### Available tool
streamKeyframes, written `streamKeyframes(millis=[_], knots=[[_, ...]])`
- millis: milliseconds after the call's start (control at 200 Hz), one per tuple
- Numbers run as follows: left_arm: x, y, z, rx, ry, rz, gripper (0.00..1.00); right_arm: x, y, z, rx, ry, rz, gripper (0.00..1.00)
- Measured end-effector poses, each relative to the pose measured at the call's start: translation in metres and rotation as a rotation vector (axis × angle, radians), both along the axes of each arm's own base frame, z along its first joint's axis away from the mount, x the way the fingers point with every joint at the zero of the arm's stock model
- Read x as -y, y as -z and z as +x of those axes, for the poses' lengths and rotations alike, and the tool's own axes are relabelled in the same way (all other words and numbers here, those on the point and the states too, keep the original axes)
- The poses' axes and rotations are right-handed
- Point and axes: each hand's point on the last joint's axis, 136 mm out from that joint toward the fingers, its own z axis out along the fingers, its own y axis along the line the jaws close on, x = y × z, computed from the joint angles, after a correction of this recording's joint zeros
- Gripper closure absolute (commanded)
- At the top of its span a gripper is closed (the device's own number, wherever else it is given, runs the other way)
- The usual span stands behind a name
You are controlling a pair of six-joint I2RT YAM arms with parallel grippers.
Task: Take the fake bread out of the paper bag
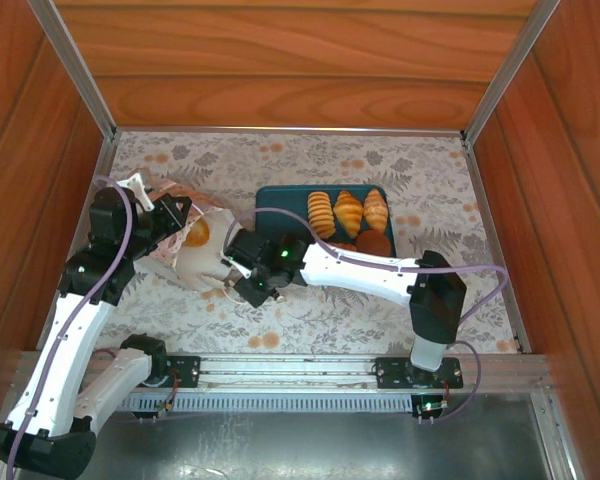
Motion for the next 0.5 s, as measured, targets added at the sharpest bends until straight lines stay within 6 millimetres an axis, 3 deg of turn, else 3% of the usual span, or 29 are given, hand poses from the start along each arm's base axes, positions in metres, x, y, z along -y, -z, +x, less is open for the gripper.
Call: streamKeyframes(millis=[300,500], knots=[[0.000,0.000,-0.001,0.001,0.000,0.000,1.00,-0.009,0.000,0.025,0.133,0.013,-0.034,0.41],[0.000,0.000,-0.001,0.000,0.000,0.000,1.00,-0.027,0.005,0.041,0.195,0.006,-0.044,0.38]])
